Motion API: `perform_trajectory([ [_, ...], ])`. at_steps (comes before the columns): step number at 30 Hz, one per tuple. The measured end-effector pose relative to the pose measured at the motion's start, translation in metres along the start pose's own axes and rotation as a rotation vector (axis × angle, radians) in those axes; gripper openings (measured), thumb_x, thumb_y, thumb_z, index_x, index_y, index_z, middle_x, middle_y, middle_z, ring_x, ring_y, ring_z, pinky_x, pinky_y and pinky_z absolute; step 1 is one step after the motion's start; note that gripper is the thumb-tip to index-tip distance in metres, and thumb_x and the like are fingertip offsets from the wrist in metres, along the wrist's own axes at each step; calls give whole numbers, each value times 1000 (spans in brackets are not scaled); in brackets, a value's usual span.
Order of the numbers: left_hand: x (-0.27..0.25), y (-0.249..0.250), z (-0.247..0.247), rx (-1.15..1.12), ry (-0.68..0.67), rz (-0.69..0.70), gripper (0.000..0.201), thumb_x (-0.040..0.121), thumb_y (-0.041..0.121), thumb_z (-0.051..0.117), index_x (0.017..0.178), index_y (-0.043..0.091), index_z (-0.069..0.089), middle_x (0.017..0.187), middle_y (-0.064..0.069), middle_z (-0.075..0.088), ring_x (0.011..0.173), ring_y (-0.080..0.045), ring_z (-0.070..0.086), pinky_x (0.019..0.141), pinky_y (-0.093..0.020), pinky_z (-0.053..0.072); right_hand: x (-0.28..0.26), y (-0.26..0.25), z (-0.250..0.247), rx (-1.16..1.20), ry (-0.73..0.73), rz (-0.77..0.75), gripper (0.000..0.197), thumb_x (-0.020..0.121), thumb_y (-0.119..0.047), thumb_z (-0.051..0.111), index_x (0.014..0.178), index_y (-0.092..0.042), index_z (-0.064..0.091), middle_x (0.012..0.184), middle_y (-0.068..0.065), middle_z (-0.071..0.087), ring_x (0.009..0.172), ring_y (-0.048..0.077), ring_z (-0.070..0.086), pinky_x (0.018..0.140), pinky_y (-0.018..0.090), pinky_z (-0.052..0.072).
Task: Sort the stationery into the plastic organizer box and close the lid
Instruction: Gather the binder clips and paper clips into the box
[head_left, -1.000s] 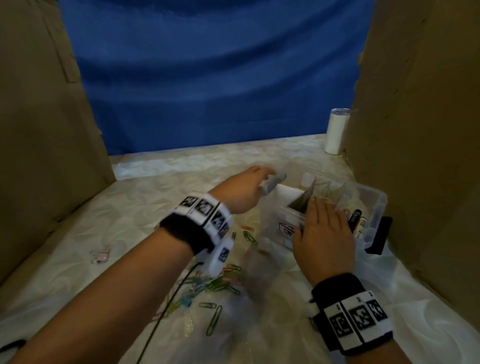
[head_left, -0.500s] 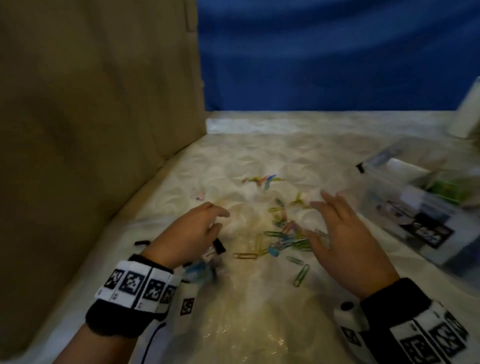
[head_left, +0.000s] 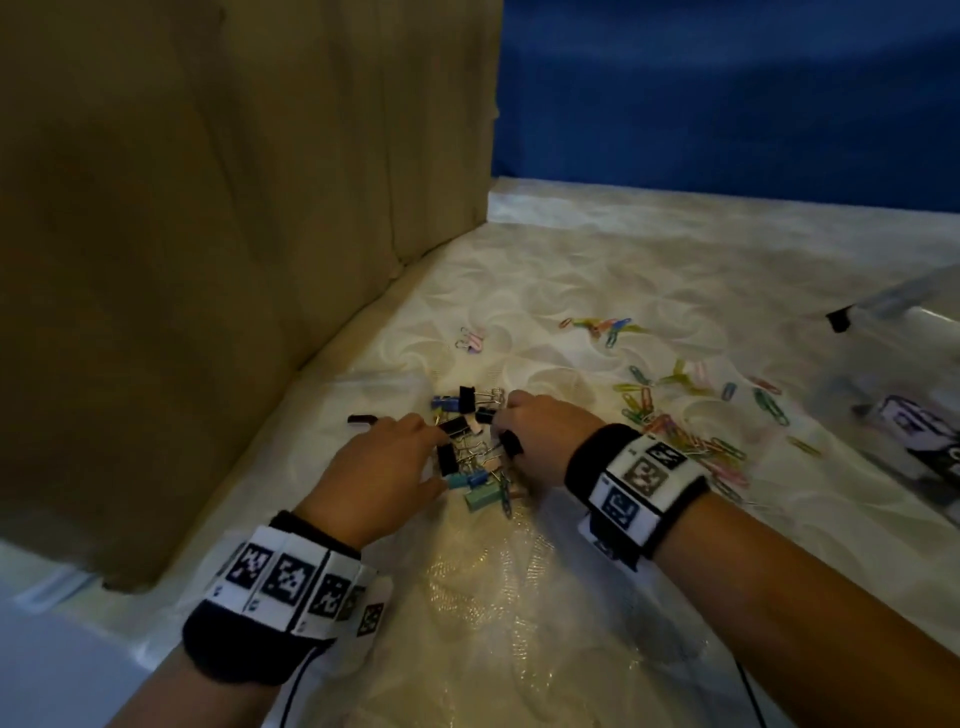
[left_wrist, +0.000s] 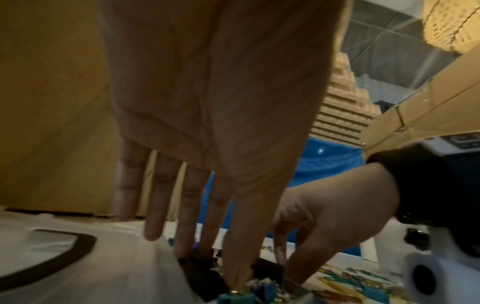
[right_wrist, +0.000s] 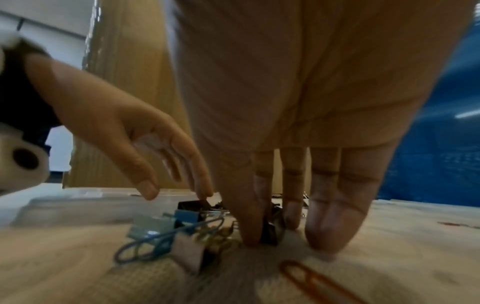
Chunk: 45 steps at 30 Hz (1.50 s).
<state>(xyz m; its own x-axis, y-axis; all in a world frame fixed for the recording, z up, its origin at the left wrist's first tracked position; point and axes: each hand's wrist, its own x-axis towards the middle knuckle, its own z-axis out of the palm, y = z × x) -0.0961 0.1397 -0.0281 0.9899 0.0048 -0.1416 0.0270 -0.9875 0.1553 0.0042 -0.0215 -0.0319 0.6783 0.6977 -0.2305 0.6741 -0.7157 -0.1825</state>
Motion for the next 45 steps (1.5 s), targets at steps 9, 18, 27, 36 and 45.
perform_trajectory([
  [9, 7, 24, 1, 177, -25, -77, 39, 92, 36, 53, 128, 23, 46, 128, -1, 47, 116, -24, 46, 87, -35, 41, -38, 34, -2, 828, 214, 302, 30, 82, -25, 69, 110, -23, 56, 95, 3, 59, 83, 21, 64, 70, 31, 51],
  [18, 17, 47, 5, 382, -44, -89, 45, 92, 22, 51, 134, 13, 37, 134, -7, 44, 115, -24, 51, 82, -34, 42, -58, 23, 14, 1546, 328, 351, 27, 85, 11, 32, 72, -8, 46, 66, 15, 47, 46, 21, 53, 50, 33, 49],
  [27, 19, 35, 4, 299, -17, -57, 35, 95, 22, 48, 129, 15, 45, 132, -9, 40, 113, -26, 50, 70, -31, 36, -38, -2, 8, 222, -122, 46, 24, 93, -20, 53, 117, -22, 48, 106, 7, 62, 70, 15, 58, 59, 23, 45],
  [36, 19, 19, -6, -25, -70, -24, 23, 86, 26, 67, 104, 14, 62, 117, -5, 44, 94, -23, 58, 77, -29, 46, -39, 4, 13, 257, -126, 129, 21, 94, -26, 50, 110, -13, 49, 101, 8, 61, 77, 21, 55, 66, 29, 42],
  [45, 6, 9, -6, -447, -32, -100, 13, 98, 31, 43, 102, 23, 52, 105, -1, 42, 81, -15, 57, 82, -34, 52, -80, 24, 28, 1619, 175, 351, 15, 95, -7, 46, 82, -15, 49, 68, 12, 54, 51, 19, 48, 44, 24, 47],
])
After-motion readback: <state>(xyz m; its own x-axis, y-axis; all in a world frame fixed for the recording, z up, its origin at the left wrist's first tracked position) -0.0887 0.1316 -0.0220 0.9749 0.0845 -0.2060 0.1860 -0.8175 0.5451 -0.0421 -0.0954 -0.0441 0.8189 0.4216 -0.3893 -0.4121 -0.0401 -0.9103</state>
